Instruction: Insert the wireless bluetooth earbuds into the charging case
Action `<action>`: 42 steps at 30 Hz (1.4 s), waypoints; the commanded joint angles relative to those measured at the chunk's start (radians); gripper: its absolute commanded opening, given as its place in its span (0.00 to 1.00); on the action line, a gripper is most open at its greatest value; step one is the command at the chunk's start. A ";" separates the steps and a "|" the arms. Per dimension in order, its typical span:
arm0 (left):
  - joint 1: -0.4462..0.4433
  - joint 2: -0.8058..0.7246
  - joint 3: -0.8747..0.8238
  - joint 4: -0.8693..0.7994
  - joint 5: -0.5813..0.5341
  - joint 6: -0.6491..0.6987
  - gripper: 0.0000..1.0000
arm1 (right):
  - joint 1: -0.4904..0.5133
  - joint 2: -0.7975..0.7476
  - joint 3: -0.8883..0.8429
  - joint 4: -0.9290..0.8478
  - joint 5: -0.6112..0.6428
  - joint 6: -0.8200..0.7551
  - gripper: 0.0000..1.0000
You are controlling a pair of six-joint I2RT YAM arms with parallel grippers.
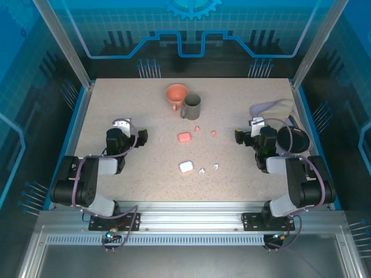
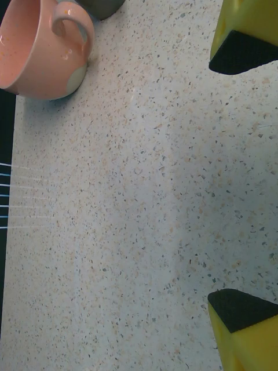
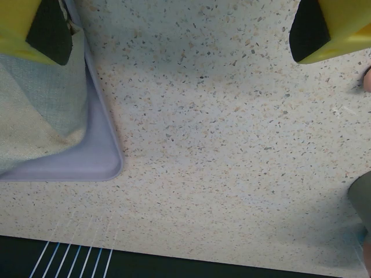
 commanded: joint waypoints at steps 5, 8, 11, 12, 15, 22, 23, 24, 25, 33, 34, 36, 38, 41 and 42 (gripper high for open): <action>0.009 0.006 0.017 -0.007 -0.007 -0.001 0.99 | 0.002 0.005 0.006 0.011 0.009 0.015 1.00; 0.009 0.007 0.015 -0.007 -0.005 -0.001 0.99 | 0.001 0.005 0.008 0.010 0.009 0.015 1.00; 0.010 0.006 0.017 -0.008 -0.005 -0.002 0.99 | -0.003 0.005 0.007 0.008 0.000 0.017 1.00; 0.009 0.006 0.017 -0.008 -0.005 -0.001 0.99 | -0.004 0.005 0.007 0.008 0.000 0.016 1.00; 0.009 0.006 0.019 -0.012 -0.024 -0.006 0.99 | -0.008 0.004 0.008 0.008 -0.010 0.019 1.00; 0.010 0.004 0.016 -0.008 -0.041 -0.014 0.99 | -0.019 0.002 0.004 0.013 -0.027 0.024 1.00; 0.010 0.004 0.016 -0.009 -0.043 -0.014 0.99 | -0.018 0.002 0.004 0.013 -0.027 0.023 1.00; 0.009 0.004 0.015 -0.008 -0.042 -0.014 0.99 | -0.019 0.002 0.004 0.013 -0.027 0.025 1.00; 0.010 0.003 0.015 -0.008 -0.049 -0.017 0.99 | -0.019 0.002 0.003 0.014 -0.027 0.025 1.00; 0.009 -0.224 0.099 -0.350 -0.156 -0.087 0.99 | -0.019 -0.176 0.113 -0.331 -0.022 0.040 1.00; 0.009 -0.259 0.113 -0.406 -0.158 -0.109 0.99 | -0.017 -0.203 0.120 -0.377 -0.027 0.047 1.00; 0.009 -0.331 0.155 -0.554 -0.149 -0.185 0.99 | -0.011 -0.265 0.146 -0.504 -0.064 0.046 1.00; 0.009 -0.392 0.196 -0.690 -0.117 -0.279 0.99 | 0.003 -0.316 0.174 -0.616 -0.113 0.034 1.00; 0.009 -0.467 0.228 -0.840 -0.042 -0.445 0.99 | 0.051 -0.373 0.228 -0.770 -0.151 -0.006 1.00; 0.009 -0.487 0.242 -0.896 -0.007 -0.480 0.99 | 0.068 -0.386 0.253 -0.826 -0.158 -0.027 1.00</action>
